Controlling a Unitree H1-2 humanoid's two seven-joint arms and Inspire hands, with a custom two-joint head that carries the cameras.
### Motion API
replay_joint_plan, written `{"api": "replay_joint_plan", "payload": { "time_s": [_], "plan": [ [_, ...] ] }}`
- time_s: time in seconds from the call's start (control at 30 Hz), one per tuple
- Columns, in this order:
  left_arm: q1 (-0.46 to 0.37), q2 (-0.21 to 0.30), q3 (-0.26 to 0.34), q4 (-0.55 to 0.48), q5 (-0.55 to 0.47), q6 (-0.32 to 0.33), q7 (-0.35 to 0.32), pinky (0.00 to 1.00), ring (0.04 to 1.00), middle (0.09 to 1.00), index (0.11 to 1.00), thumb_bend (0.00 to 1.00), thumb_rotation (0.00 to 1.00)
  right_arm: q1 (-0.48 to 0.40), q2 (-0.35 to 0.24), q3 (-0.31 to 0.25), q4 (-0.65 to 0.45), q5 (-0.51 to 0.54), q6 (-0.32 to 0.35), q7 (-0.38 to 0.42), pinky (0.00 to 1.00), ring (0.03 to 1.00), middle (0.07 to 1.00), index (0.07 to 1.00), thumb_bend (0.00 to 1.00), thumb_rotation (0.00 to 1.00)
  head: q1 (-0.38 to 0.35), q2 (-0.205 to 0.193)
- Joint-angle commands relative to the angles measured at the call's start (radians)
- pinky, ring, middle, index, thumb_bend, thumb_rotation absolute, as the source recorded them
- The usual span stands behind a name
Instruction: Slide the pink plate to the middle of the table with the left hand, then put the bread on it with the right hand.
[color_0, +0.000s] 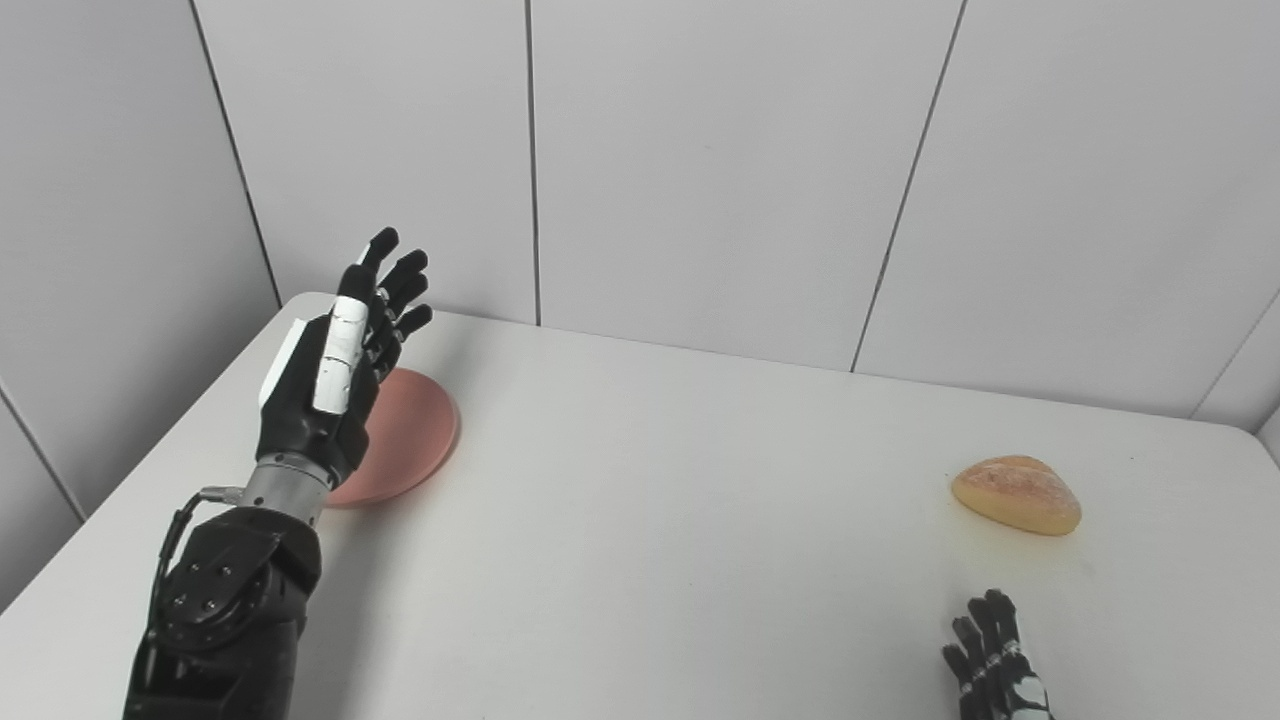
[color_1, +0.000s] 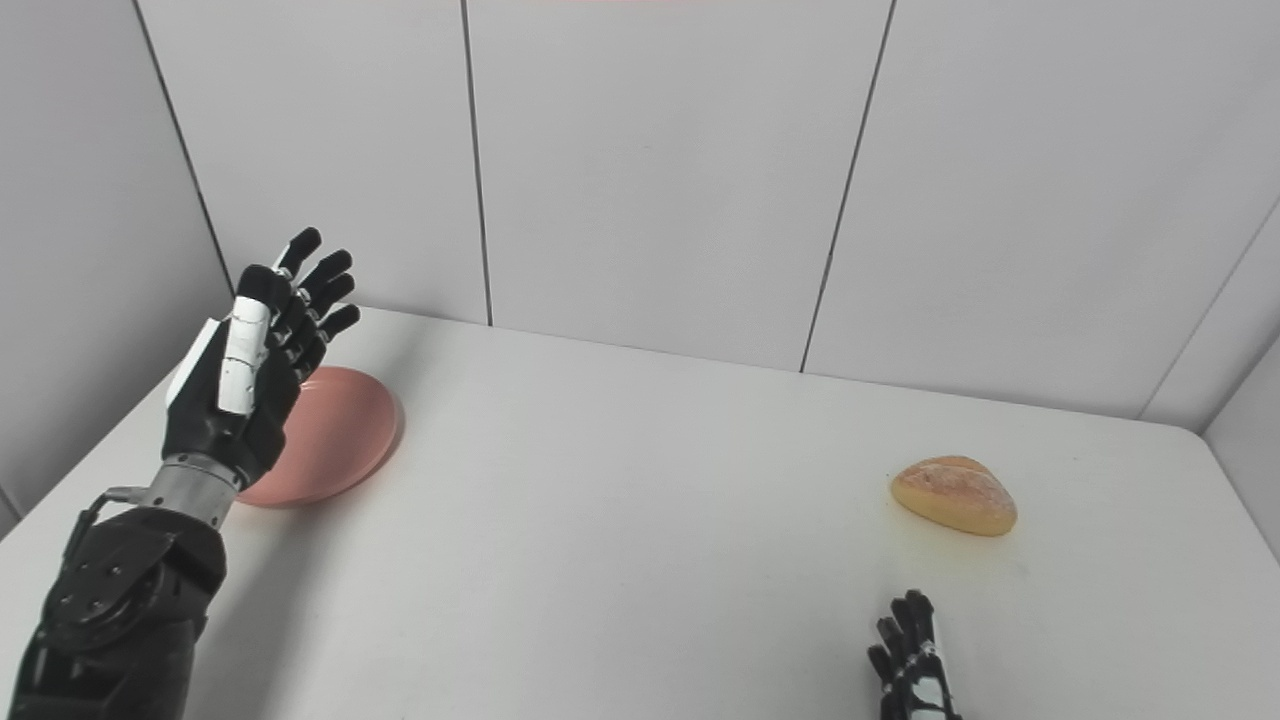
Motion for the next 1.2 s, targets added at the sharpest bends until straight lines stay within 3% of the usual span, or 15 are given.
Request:
{"api": "replay_joint_plan", "payload": {
  "time_s": [0.0, 0.33, 0.53, 0.83, 1.17],
  "plan": [
    [-0.052, 0.029, 0.015, 0.004, -0.016, -0.047, -0.019, 0.92, 0.953, 0.938, 0.950, 0.97, 0.92, 0.011, 0.002, 0.000, 0.001, 0.006, 0.017, 0.001, 1.00, 0.999, 1.000, 1.000, 0.77, 1.00, 0.001, 0.000],
    [-0.119, 0.108, 0.084, 0.197, -0.037, -0.134, -0.055, 0.89, 0.946, 0.953, 0.947, 0.99, 0.87, 0.010, 0.005, 0.000, 0.001, 0.008, 0.022, 0.000, 1.00, 0.996, 1.000, 1.000, 0.76, 1.00, 0.001, 0.002],
    [-0.151, 0.162, 0.082, 0.343, -0.007, -0.222, -0.081, 0.85, 0.874, 0.888, 0.913, 1.00, 0.86, 0.011, 0.004, 0.000, 0.001, 0.010, 0.023, 0.002, 1.00, 0.992, 1.000, 1.000, 0.76, 1.00, 0.000, 0.002],
    [-0.217, 0.195, 0.102, 0.573, 0.008, -0.355, -0.071, 0.76, 0.833, 0.843, 0.851, 0.98, 0.81, 0.013, 0.004, 0.001, 0.002, 0.011, 0.022, 0.001, 1.00, 0.987, 1.000, 1.000, 0.76, 1.00, -0.003, 0.004],
    [-0.260, 0.217, 0.108, 0.759, 0.023, -0.403, -0.043, 0.78, 0.829, 0.830, 0.811, 1.00, 0.76, 0.018, 0.003, 0.004, -0.004, 0.009, 0.020, 0.000, 1.00, 0.976, 1.000, 1.000, 0.77, 1.00, -0.009, 0.010]
  ]
}}
